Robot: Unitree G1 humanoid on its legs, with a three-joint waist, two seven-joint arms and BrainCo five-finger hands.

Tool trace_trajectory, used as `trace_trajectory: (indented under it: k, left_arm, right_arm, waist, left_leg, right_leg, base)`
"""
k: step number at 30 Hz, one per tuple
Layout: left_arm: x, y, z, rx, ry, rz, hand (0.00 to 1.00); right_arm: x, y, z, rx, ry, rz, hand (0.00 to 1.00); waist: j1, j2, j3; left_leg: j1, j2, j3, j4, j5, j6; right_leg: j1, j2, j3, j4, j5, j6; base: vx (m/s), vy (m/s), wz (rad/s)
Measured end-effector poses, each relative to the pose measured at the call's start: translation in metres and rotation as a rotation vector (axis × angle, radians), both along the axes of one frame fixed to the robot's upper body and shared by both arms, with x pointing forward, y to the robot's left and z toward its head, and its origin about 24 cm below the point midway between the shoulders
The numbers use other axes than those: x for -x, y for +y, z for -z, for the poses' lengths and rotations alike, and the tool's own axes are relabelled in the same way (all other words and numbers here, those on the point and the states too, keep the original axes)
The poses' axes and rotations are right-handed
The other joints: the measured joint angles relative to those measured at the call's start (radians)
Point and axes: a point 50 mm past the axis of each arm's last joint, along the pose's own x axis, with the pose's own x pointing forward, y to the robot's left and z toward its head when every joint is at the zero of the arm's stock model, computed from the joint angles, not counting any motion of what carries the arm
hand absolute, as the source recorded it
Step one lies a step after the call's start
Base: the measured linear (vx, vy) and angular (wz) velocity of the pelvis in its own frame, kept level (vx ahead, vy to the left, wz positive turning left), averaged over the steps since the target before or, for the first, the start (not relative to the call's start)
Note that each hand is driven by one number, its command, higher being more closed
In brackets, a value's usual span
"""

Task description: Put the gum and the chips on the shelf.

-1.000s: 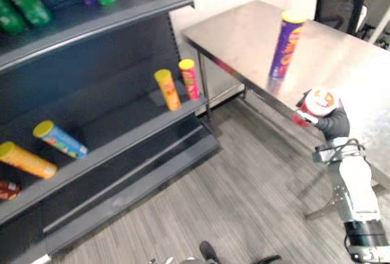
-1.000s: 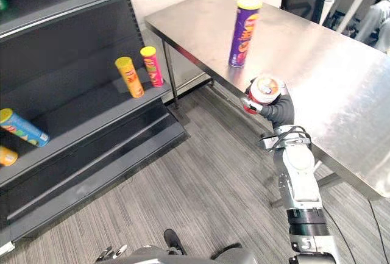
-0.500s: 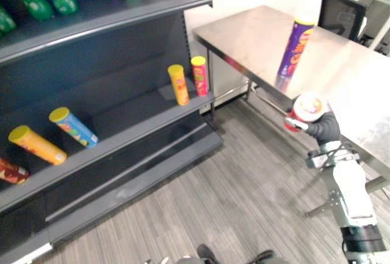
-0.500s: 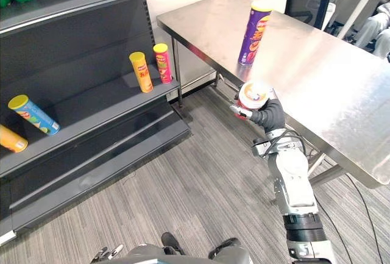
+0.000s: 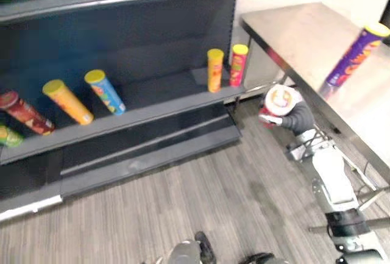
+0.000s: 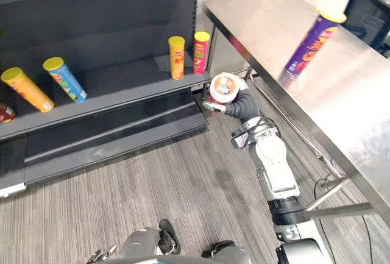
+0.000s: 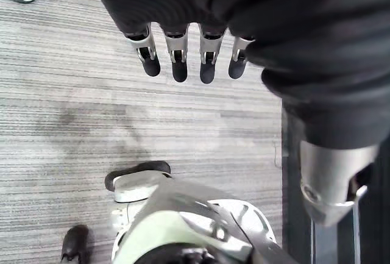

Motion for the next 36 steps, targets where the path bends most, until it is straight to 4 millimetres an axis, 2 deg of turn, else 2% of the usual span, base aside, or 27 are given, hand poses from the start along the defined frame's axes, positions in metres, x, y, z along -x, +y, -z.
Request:
trace_trajectory:
  k: [2, 6, 17, 24, 26, 27, 28, 29, 30, 31, 33, 35, 36]
  left_arm:
    - [0.000, 0.001, 0.000, 0.000, -0.005, -0.003, 0.00]
    - [-0.005, 0.003, -0.004, -0.007, -0.039, -0.006, 0.00]
    - [-0.013, 0.004, -0.007, -0.010, -0.088, -0.001, 0.00]
    - [-0.015, 0.000, -0.007, -0.007, -0.103, -0.004, 0.00]
    - [-0.015, 0.001, -0.007, -0.015, -0.107, -0.008, 0.00]
    - [-0.016, 0.001, -0.008, -0.021, -0.112, -0.008, 0.00]
    - [-0.021, 0.001, -0.010, -0.034, -0.124, -0.007, 0.00]
    - [-0.022, 0.001, -0.011, -0.039, -0.128, -0.003, 0.00]
    - [-0.024, 0.000, -0.011, -0.041, -0.125, 0.008, 0.00]
    - [-0.025, 0.000, -0.010, -0.042, -0.112, 0.014, 0.00]
    - [-0.026, -0.005, -0.007, -0.036, -0.081, 0.026, 0.00]
    - [-0.026, -0.008, -0.006, -0.031, -0.070, 0.051, 0.00]
    - [-0.026, -0.009, -0.006, -0.030, -0.066, 0.062, 0.00]
  right_arm:
    - [-0.001, 0.004, 0.000, -0.019, -0.001, -0.006, 1.00]
    - [-0.001, 0.007, 0.002, -0.022, 0.010, -0.012, 1.00]
    - [-0.001, 0.008, 0.002, -0.027, 0.010, -0.012, 1.00]
    - [-0.003, 0.025, -0.002, 0.005, -0.005, -0.097, 1.00]
    - [-0.002, 0.030, 0.000, 0.015, -0.004, -0.129, 1.00]
    - [-0.001, 0.033, 0.001, 0.021, -0.003, -0.153, 1.00]
    - [0.002, 0.033, 0.004, -0.005, 0.004, -0.163, 1.00]
    - [0.003, 0.033, 0.006, -0.018, 0.007, -0.163, 1.00]
    - [0.005, 0.032, 0.010, -0.027, 0.013, -0.162, 1.00]
    - [0.008, 0.033, 0.013, -0.028, 0.016, -0.165, 1.00]
    - [0.013, 0.035, 0.018, -0.031, 0.020, -0.179, 1.00]
    - [0.017, 0.037, 0.029, -0.044, 0.057, -0.184, 1.00]
    - [0.020, 0.038, 0.034, -0.060, 0.076, -0.179, 1.00]
  waist:
    - [0.014, 0.000, 0.002]
    - [0.015, 0.011, 0.011]
    - [0.015, 0.011, 0.043]
    - [0.012, -0.002, 0.068]
    - [0.012, -0.001, 0.069]
    - [0.009, 0.006, 0.072]
    - [-0.002, 0.009, 0.073]
    - [-0.011, 0.014, 0.076]
    - [-0.023, 0.011, 0.074]
    - [-0.036, 0.007, 0.070]
    - [-0.040, 0.000, 0.066]
    - [-0.040, 0.006, 0.063]
    - [-0.043, 0.006, 0.063]
  left_leg:
    - [-0.011, 0.003, -0.002, 0.030, -0.024, 0.003]
    - [-0.019, 0.021, -0.003, 0.085, -0.068, 0.004]
    - [-0.029, 0.049, -0.022, 0.126, -0.079, 0.006]
    - [-0.022, 0.028, -0.058, 0.139, -0.092, 0.014]
    - [-0.021, 0.025, -0.083, 0.145, -0.106, 0.016]
    - [-0.018, 0.024, -0.113, 0.142, -0.109, 0.013]
    - [-0.016, 0.011, -0.163, 0.130, -0.104, 0.015]
    - [-0.016, -0.001, -0.194, 0.120, -0.099, 0.016]
    - [-0.008, -0.030, -0.247, 0.097, -0.087, 0.021]
    - [-0.005, -0.060, -0.288, 0.083, -0.081, 0.018]
    - [-0.004, -0.092, -0.334, 0.083, -0.078, 0.019]
    - [0.000, -0.119, -0.381, 0.085, -0.072, 0.028]
    - [0.012, -0.132, -0.400, 0.084, -0.072, 0.027]
  right_leg:
    - [-0.010, -0.009, 0.012, 0.011, 0.001, -0.001]
    - [-0.018, -0.007, 0.056, 0.030, 0.001, -0.001]
    - [-0.028, -0.012, 0.077, 0.095, -0.002, -0.004]
    - [-0.003, -0.051, 0.081, 0.152, 0.001, -0.005]
    - [-0.010, -0.060, 0.121, 0.188, 0.032, -0.047]
    - [-0.052, -0.048, 0.221, 0.222, 0.071, -0.104]
    - [-0.084, 0.005, 0.371, 0.230, 0.058, -0.089]
    - [-0.096, 0.042, 0.442, 0.221, 0.027, -0.062]
    - [-0.115, 0.103, 0.554, 0.201, -0.031, -0.022]
    - [-0.145, 0.151, 0.629, 0.165, -0.068, -0.001]
    - [-0.197, 0.207, 0.712, 0.093, -0.084, 0.013]
    - [-0.239, 0.252, 0.793, 0.023, -0.076, 0.025]
    - [-0.244, 0.260, 0.815, -0.003, -0.071, 0.033]
  base:
    - [0.02, 0.096, 0.04]
    - [0.03, 0.076, -0.06]
    - [0.03, -0.018, 0.03]
    - [0.00, -0.009, 0.17]
    - [-0.01, 0.034, 0.33]
    - [0.00, 0.052, 0.66]
    - [0.02, 0.044, 0.85]
    - [0.06, 0.023, 1.25]
    - [0.10, -0.008, 1.42]
    - [0.12, -0.015, 1.43]
    - [0.13, -0.031, 1.08]
    - [0.15, -0.044, 0.94]
    - [0.25, -0.101, 1.04]
